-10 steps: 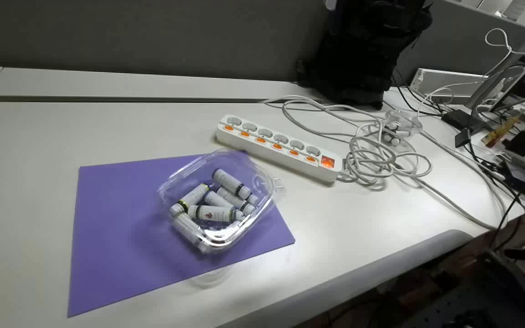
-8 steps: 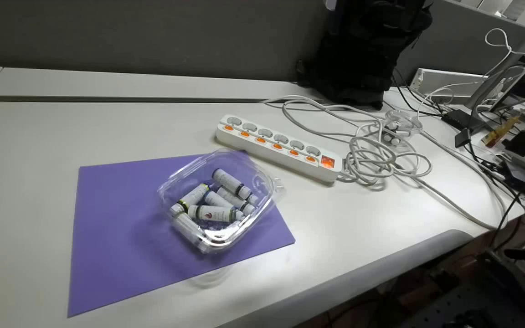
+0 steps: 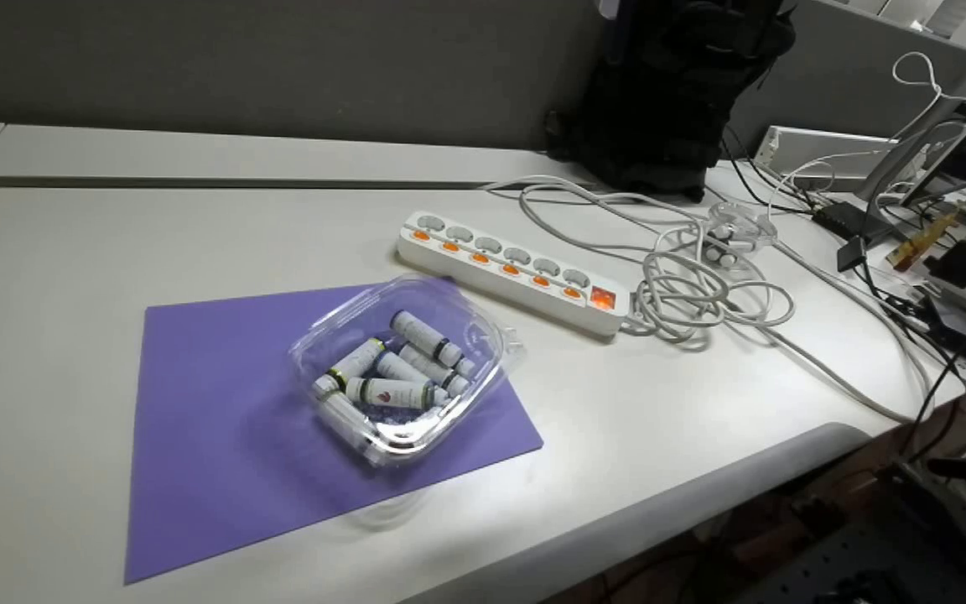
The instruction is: Switch on the third switch from the left
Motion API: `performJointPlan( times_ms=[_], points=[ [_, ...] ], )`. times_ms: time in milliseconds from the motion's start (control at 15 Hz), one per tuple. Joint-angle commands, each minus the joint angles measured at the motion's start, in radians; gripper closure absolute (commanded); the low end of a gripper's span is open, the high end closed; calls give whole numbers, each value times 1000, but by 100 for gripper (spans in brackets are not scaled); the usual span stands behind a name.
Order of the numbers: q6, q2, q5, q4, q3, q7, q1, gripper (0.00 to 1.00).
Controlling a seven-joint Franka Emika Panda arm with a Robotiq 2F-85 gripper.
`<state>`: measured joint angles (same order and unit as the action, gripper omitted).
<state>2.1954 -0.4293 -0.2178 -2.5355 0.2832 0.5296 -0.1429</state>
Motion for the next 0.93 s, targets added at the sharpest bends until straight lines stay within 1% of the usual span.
performJointPlan(
  times_ms=[0, 133, 333, 600, 733, 800, 867],
  points=[
    [-5, 4, -16, 2, -31, 12, 32, 0],
    [11, 11, -18, 4, -31, 27, 29, 0],
    [104, 61, -31, 16, -35, 83, 12, 0],
    [275, 196, -88, 48, -31, 181, -19, 0],
    [344, 284, -106, 75, -47, 219, -17, 0],
    [368, 330, -96, 92, -63, 221, -8, 22],
    [393, 378, -82, 110, -82, 218, 3, 25]
  ],
)
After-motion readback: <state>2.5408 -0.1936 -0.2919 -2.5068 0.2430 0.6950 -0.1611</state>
